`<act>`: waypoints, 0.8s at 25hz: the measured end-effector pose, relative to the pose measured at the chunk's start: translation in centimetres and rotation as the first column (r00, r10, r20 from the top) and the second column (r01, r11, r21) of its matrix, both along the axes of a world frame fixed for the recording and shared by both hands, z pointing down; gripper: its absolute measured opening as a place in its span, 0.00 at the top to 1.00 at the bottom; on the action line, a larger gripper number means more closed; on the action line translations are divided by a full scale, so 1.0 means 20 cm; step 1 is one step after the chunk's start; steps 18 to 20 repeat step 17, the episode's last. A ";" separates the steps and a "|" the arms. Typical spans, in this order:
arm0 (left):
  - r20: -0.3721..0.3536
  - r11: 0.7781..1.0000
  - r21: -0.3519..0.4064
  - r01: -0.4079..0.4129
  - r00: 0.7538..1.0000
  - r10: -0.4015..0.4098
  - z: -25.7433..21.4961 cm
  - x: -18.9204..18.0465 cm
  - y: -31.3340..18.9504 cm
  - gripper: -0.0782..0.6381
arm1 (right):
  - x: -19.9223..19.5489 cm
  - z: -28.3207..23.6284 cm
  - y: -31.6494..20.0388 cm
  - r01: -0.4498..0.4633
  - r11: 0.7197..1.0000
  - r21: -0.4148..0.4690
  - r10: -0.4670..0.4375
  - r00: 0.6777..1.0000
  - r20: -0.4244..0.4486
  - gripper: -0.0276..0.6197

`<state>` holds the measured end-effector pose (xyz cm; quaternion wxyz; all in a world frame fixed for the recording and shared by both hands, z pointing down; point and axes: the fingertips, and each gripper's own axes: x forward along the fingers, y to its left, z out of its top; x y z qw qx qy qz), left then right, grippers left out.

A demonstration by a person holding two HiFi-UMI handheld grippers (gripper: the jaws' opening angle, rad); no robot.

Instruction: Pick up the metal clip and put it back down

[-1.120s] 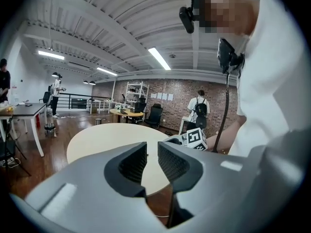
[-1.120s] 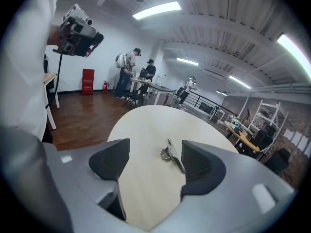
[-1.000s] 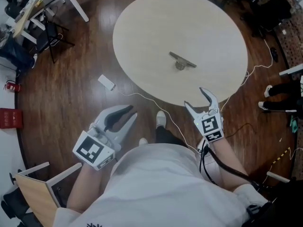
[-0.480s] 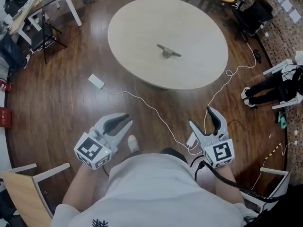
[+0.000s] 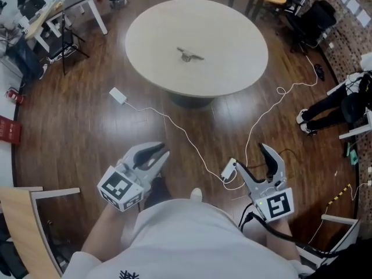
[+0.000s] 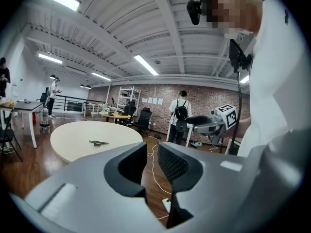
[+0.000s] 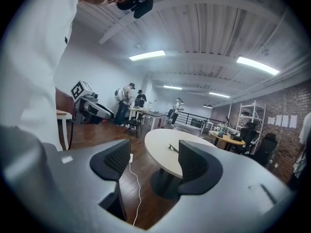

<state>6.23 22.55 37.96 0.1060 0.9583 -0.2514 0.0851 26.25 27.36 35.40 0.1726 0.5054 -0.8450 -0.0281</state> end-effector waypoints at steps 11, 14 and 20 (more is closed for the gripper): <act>0.070 1.000 -0.013 -0.005 0.997 0.006 0.02 0.20 0.35 0.79 | 0.18 0.03 0.22 0.026 0.999 0.020 -0.026 1.000 0.017 0.48; 0.077 1.000 0.009 -0.013 0.997 0.012 -0.03 0.23 0.33 0.79 | 0.21 0.01 0.22 0.012 1.000 0.024 -0.013 0.999 0.039 0.49; 0.073 1.000 0.014 -0.021 0.997 0.020 -0.05 0.28 0.32 0.79 | 0.23 0.01 0.21 0.013 1.000 0.019 -0.013 0.999 0.044 0.49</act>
